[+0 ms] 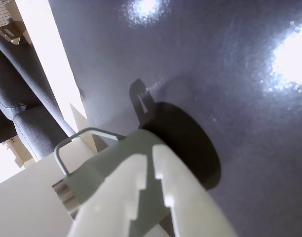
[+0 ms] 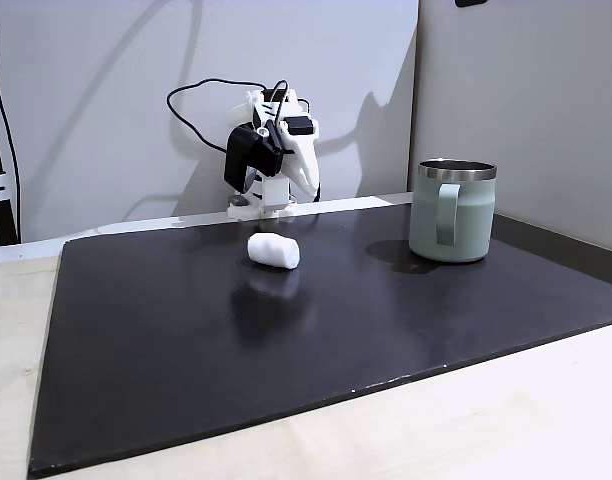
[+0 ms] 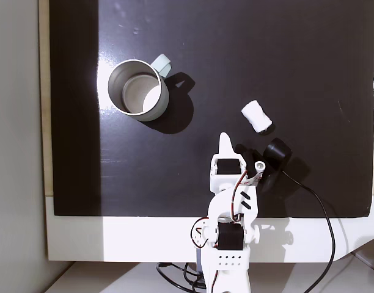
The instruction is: Grasp a gauze and put it in the cup.
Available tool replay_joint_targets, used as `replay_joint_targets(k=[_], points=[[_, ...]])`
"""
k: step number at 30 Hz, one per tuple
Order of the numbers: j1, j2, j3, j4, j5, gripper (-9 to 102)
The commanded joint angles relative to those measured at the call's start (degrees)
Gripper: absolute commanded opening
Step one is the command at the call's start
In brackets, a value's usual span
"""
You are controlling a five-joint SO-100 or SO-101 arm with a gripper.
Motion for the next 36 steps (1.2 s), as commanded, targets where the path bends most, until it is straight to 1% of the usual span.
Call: replay_joint_targets(k=[1, 17, 23, 28, 32, 36], points=[[-0.9, 0.7, -0.4, -1.5, 0.3, 0], [-0.9, 0.7, -0.4, -1.5, 0.3, 0], [-0.8, 0.7, -0.7, -1.5, 2.3, 0], [1.2, 0.6, -5.4, 0.5, 5.0, 0], [3.0, -6.6, -11.1, 0.0, 8.6, 1], [5.4, -23.6, -21.4, -0.4, 15.5, 2]])
